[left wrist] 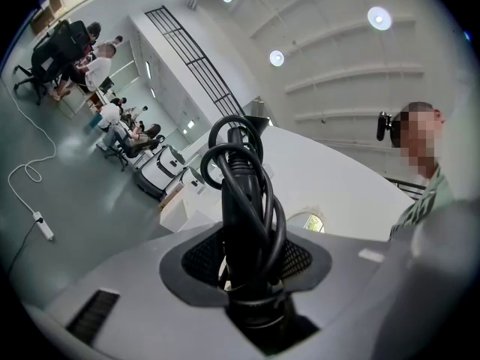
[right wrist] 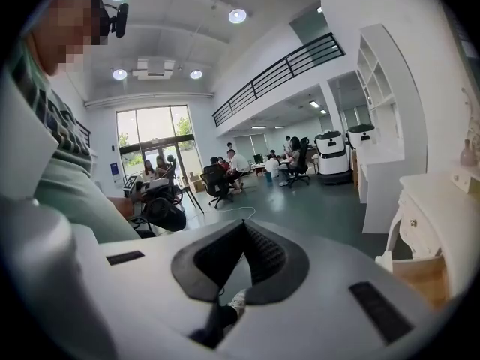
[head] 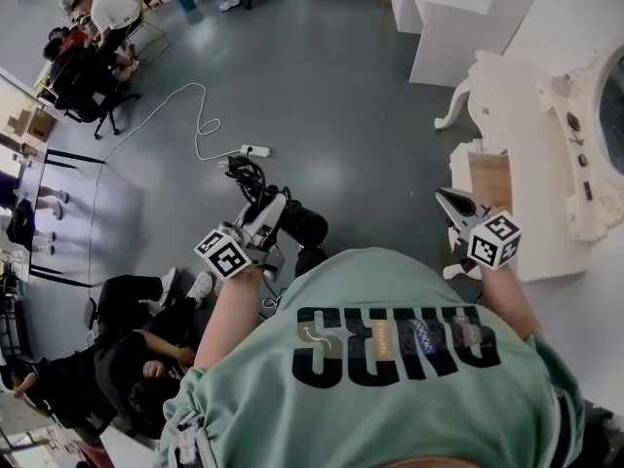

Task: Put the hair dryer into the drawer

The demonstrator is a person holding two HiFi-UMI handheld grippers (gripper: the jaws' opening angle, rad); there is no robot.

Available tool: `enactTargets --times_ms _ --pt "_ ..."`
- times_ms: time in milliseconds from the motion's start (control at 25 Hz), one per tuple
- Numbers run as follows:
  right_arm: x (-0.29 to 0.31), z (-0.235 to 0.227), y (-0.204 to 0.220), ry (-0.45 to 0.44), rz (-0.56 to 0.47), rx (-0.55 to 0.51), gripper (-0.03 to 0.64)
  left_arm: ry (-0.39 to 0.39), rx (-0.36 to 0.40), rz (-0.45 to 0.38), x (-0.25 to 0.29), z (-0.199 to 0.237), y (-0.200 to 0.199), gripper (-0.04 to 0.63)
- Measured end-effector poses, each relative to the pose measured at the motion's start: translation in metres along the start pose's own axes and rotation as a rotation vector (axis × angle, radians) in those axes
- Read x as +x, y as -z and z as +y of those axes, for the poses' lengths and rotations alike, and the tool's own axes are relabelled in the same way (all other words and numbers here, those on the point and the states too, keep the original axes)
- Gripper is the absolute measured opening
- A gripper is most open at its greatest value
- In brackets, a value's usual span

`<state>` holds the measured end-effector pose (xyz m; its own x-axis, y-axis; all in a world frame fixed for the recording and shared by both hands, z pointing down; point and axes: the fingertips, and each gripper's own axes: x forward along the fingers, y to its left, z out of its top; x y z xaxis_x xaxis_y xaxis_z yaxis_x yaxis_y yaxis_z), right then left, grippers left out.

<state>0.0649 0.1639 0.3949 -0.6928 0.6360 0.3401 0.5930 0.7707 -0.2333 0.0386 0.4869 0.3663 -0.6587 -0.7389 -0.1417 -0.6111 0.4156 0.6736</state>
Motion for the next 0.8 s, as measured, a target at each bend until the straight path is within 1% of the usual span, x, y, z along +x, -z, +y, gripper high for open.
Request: enactTargets --times_ms 160,280,400,520,640,800 --pt "0.057 -0.019 -0.018 0.039 0.0 0.002 -0.008 0.036 -0.019 0.009 0.025 0.057 -0.032 0.17" --pt "0.113 -0.03 -0.044 0.066 -0.011 0.002 -0.008 0.058 -0.013 0.024 0.047 0.108 -0.075 0.17" --pt "0.17 -0.038 -0.076 0.092 -0.018 -0.004 -0.008 0.093 -0.005 0.06 0.076 0.153 -0.122 0.17" --pt "0.22 -0.048 -0.107 0.106 -0.03 -0.012 -0.008 0.121 0.01 0.103 0.102 0.188 -0.159 0.17" --pt "0.262 -0.057 -0.132 0.108 -0.034 -0.016 -0.008 0.134 0.015 0.127 0.123 0.219 -0.19 0.17" --pt "0.294 -0.082 -0.148 0.123 -0.025 -0.008 -0.008 0.146 0.007 0.142 0.154 0.249 -0.211 0.17"
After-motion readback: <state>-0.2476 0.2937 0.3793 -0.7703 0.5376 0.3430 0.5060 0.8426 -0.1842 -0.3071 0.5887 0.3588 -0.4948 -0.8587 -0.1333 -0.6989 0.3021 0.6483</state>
